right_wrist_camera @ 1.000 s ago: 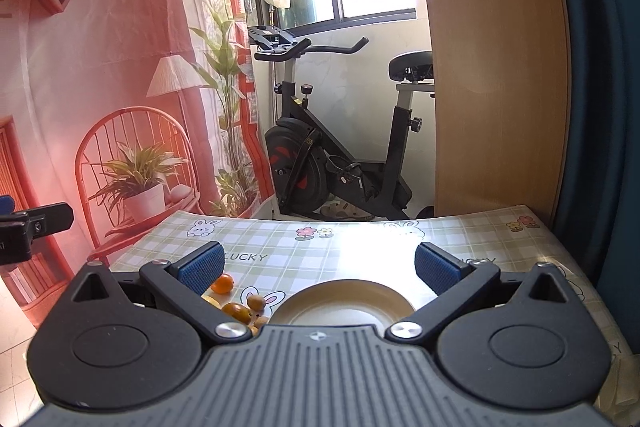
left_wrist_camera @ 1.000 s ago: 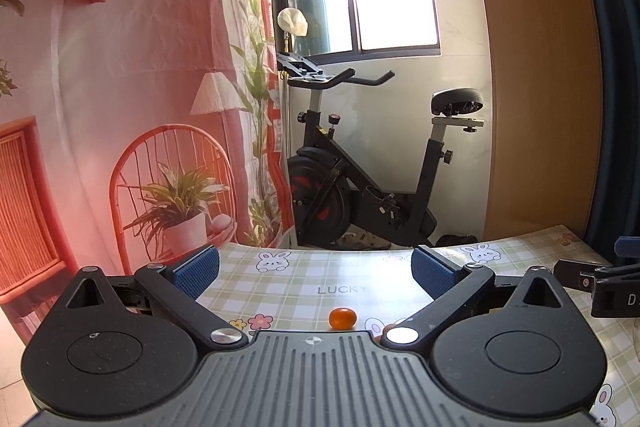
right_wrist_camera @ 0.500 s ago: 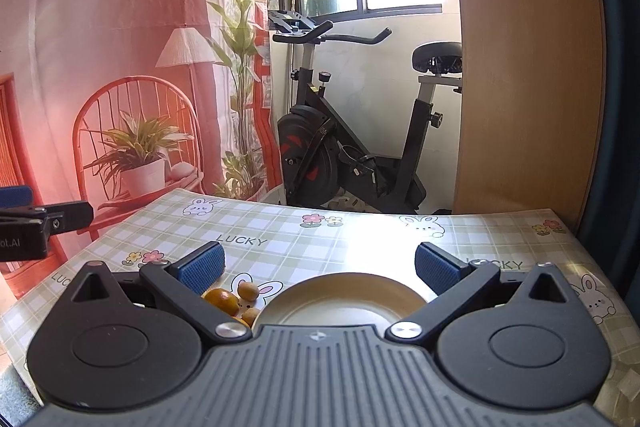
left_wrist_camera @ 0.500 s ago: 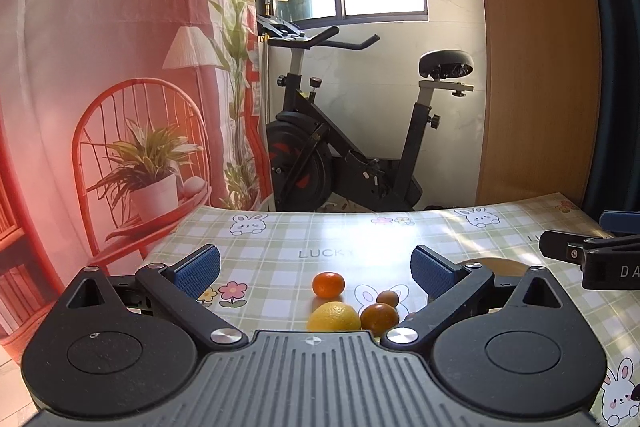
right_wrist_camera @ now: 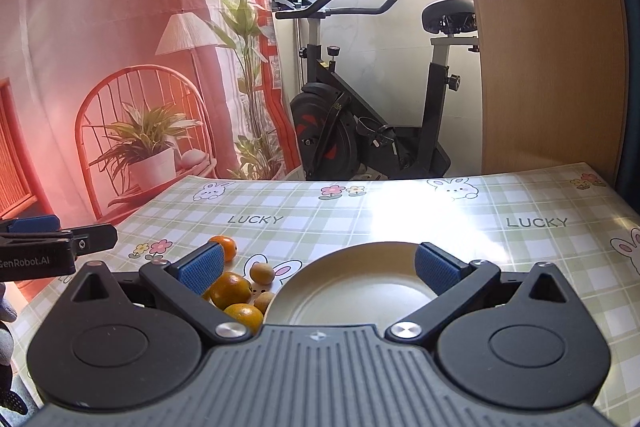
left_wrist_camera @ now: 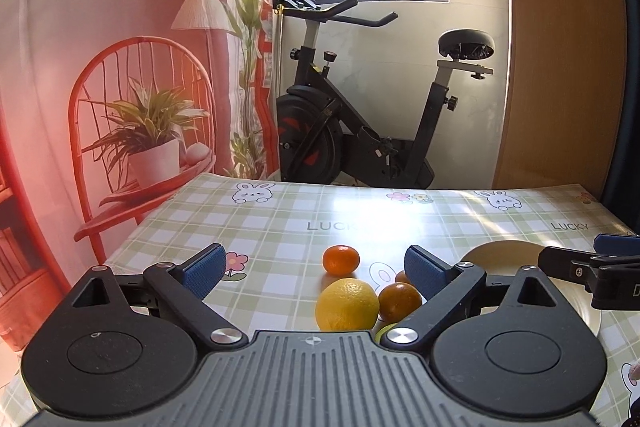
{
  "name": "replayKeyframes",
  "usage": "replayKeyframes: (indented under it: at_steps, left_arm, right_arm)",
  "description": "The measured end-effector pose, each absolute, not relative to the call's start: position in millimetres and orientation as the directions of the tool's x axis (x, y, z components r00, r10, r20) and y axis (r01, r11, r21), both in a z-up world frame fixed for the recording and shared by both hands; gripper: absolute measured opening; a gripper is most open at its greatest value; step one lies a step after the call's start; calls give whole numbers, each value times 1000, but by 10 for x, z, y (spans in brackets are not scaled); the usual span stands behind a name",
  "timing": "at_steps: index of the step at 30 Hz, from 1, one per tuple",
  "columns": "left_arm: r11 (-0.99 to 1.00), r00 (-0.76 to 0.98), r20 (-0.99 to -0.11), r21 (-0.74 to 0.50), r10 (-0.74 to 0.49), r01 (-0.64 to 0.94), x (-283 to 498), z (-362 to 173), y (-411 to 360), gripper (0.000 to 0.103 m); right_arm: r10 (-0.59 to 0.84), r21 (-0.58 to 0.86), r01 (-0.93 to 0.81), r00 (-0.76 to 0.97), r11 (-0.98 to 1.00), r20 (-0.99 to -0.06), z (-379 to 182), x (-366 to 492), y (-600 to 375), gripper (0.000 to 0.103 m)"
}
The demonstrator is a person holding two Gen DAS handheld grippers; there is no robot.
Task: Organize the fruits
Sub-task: 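Move the left gripper down toward the large yellow orange in the pile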
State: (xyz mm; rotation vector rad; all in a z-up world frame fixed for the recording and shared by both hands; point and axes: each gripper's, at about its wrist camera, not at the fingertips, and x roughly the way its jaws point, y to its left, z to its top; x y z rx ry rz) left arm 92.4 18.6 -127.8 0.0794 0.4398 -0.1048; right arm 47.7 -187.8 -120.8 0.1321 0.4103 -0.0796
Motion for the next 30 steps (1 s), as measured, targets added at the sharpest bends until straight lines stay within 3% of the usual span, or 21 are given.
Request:
replayKeyframes:
  at_steps: [19,30]
  left_arm:
    - [983,846,-502,-42,-177,181,955,-1517,254,92]
    - [982,845,-501,-82,-189,171,827,-1511,316,93]
  right_arm:
    - [-24,99,85,865,991,-502,-1457,535,-1673,103]
    - [-88,46,123,883,991,-460,-1420,319,-1579,103]
